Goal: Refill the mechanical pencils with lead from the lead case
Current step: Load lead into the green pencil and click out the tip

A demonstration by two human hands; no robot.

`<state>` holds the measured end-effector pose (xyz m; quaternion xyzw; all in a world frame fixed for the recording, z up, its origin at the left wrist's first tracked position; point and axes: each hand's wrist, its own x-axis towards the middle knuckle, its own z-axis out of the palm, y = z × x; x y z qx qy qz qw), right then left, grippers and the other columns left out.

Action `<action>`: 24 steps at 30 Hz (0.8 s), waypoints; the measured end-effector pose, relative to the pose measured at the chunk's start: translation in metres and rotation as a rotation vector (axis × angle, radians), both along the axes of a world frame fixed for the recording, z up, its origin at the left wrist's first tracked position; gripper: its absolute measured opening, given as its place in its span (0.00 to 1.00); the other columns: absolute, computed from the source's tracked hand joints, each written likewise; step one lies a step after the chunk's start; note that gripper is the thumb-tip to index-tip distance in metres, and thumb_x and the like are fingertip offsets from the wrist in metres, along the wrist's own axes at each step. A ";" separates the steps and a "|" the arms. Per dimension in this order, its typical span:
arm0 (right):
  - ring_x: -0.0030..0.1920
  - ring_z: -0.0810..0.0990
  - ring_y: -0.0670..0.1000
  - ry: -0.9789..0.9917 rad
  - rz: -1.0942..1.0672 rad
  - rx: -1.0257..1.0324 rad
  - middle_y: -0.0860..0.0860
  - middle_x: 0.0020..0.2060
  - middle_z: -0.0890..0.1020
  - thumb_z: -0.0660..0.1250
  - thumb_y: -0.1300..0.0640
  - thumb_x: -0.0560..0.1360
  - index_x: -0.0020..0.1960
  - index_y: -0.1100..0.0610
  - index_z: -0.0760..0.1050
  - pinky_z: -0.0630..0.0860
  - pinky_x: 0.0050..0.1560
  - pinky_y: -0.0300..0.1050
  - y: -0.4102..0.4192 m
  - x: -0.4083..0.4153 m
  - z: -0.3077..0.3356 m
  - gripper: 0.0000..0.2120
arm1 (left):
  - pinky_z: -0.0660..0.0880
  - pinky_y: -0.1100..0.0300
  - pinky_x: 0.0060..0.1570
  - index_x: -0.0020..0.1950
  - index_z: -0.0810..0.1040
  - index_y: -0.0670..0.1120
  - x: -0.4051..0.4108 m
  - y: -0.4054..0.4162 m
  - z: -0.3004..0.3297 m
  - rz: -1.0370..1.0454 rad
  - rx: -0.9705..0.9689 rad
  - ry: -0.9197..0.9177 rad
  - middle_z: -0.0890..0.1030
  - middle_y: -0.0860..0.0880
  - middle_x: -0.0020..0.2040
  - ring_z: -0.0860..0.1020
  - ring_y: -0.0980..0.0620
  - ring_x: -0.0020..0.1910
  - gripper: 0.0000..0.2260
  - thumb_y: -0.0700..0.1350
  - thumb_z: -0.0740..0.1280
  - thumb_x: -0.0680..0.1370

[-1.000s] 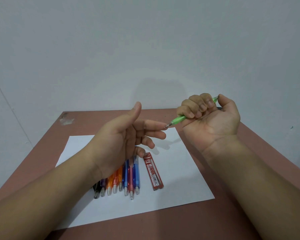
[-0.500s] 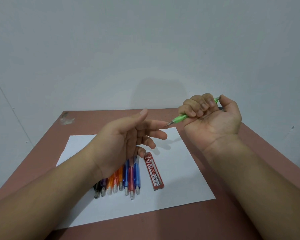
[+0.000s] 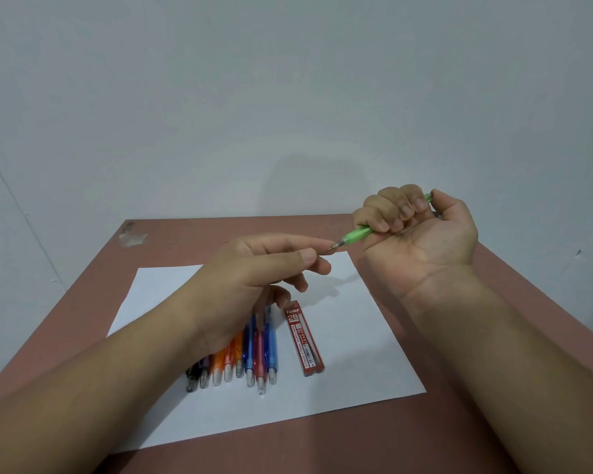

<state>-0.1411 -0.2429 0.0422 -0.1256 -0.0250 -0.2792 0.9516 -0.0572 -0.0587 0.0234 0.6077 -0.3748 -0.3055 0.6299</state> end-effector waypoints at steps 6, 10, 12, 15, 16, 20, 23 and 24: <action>0.25 0.59 0.50 -0.006 0.015 0.011 0.49 0.28 0.62 0.52 0.50 0.79 0.32 0.55 0.62 0.62 0.28 0.41 0.003 0.000 0.001 0.18 | 0.73 0.54 0.44 0.51 0.88 0.52 -0.006 -0.002 0.001 0.088 -0.008 -0.071 0.86 0.48 0.47 0.76 0.54 0.42 0.12 0.50 0.71 0.70; 0.25 0.59 0.50 -0.011 0.028 0.010 0.49 0.28 0.62 0.52 0.50 0.79 0.32 0.55 0.62 0.62 0.28 0.41 0.004 -0.001 0.001 0.18 | 0.73 0.54 0.44 0.50 0.88 0.52 -0.009 -0.002 0.003 0.122 -0.018 -0.096 0.86 0.48 0.46 0.76 0.55 0.40 0.12 0.52 0.72 0.69; 0.25 0.59 0.50 -0.011 0.027 0.006 0.49 0.28 0.62 0.52 0.50 0.79 0.32 0.55 0.62 0.62 0.28 0.41 0.005 -0.001 0.001 0.18 | 0.74 0.55 0.43 0.49 0.88 0.52 -0.010 -0.003 0.004 0.137 -0.017 -0.106 0.86 0.49 0.45 0.76 0.56 0.40 0.11 0.52 0.71 0.70; 0.25 0.59 0.49 -0.011 0.031 0.000 0.49 0.28 0.62 0.52 0.49 0.79 0.32 0.55 0.61 0.62 0.27 0.41 0.006 -0.001 0.001 0.18 | 0.74 0.58 0.42 0.49 0.88 0.51 -0.011 -0.002 0.004 0.162 -0.009 -0.132 0.86 0.50 0.44 0.76 0.57 0.39 0.07 0.48 0.71 0.74; 0.25 0.59 0.49 -0.010 0.030 -0.001 0.49 0.28 0.62 0.52 0.49 0.79 0.32 0.55 0.61 0.62 0.27 0.41 0.006 -0.001 0.001 0.18 | 0.74 0.58 0.41 0.49 0.88 0.51 -0.011 -0.002 0.004 0.168 -0.005 -0.140 0.86 0.50 0.44 0.76 0.58 0.39 0.06 0.47 0.71 0.75; 0.25 0.59 0.49 -0.003 0.024 -0.006 0.49 0.28 0.62 0.51 0.49 0.79 0.32 0.55 0.61 0.62 0.28 0.40 0.007 0.001 0.001 0.19 | 0.74 0.58 0.41 0.49 0.87 0.49 -0.011 -0.003 0.003 0.171 -0.008 -0.118 0.86 0.49 0.44 0.76 0.58 0.38 0.05 0.46 0.72 0.76; 0.25 0.59 0.50 -0.002 0.029 -0.002 0.49 0.28 0.62 0.51 0.49 0.79 0.32 0.55 0.61 0.61 0.28 0.41 0.006 0.001 0.000 0.18 | 0.74 0.57 0.42 0.49 0.87 0.49 -0.011 -0.004 0.003 0.172 -0.004 -0.118 0.86 0.49 0.43 0.76 0.58 0.38 0.05 0.46 0.71 0.76; 0.25 0.59 0.50 0.000 0.030 -0.002 0.49 0.28 0.62 0.51 0.49 0.79 0.32 0.55 0.61 0.61 0.28 0.41 0.006 0.001 0.000 0.18 | 0.74 0.57 0.42 0.49 0.87 0.49 -0.011 -0.004 0.003 0.172 -0.003 -0.122 0.86 0.50 0.43 0.76 0.57 0.38 0.05 0.46 0.71 0.76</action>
